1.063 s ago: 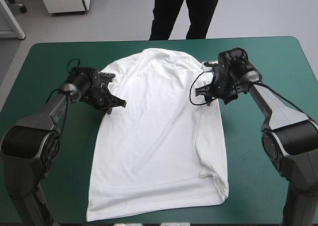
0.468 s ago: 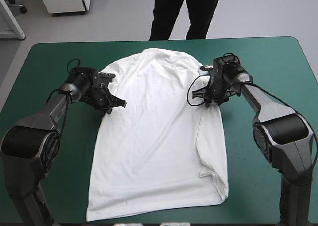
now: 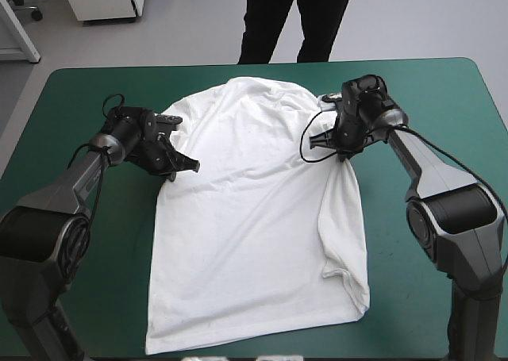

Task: Fold the cloth

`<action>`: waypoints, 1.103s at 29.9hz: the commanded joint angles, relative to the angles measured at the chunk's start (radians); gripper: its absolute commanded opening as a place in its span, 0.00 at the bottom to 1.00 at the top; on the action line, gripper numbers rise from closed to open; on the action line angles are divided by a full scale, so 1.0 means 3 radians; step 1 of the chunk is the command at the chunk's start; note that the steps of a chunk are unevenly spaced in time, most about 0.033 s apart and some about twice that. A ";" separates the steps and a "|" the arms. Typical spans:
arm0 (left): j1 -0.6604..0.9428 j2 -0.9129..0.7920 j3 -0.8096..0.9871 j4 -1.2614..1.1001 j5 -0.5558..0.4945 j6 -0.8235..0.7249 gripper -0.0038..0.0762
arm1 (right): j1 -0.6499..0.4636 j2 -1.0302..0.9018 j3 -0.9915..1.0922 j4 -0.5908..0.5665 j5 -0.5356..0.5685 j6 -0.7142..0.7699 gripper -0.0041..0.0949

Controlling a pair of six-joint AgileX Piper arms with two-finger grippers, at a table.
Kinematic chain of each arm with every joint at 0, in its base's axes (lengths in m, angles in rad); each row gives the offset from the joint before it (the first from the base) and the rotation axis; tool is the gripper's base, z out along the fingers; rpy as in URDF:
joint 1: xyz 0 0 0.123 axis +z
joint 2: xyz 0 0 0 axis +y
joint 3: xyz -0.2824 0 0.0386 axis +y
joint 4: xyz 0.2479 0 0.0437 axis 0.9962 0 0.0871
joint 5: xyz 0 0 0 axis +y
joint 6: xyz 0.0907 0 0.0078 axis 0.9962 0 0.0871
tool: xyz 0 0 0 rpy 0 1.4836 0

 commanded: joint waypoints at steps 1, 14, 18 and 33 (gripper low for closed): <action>-0.0016 -0.0418 -0.0161 0.0064 0.0079 0.0007 0.04 | -0.0024 -0.0406 -0.0294 -0.0058 0.0060 -0.0086 0.02; -0.0016 -0.0696 -0.1739 0.0158 0.0643 0.0014 0.04 | -0.0024 -0.1219 -0.0453 -0.0049 0.0073 -0.0155 0.02; -0.0016 -0.0725 -0.2199 0.0140 0.0732 0.0006 0.04 | -0.0024 -0.1460 -0.0481 -0.0057 -0.0051 -0.0219 0.02; -0.0016 -0.1275 -0.2497 0.0022 0.0362 0.0015 0.04 | -0.0024 -0.1777 -0.1248 -0.0057 -0.0180 -0.0303 0.02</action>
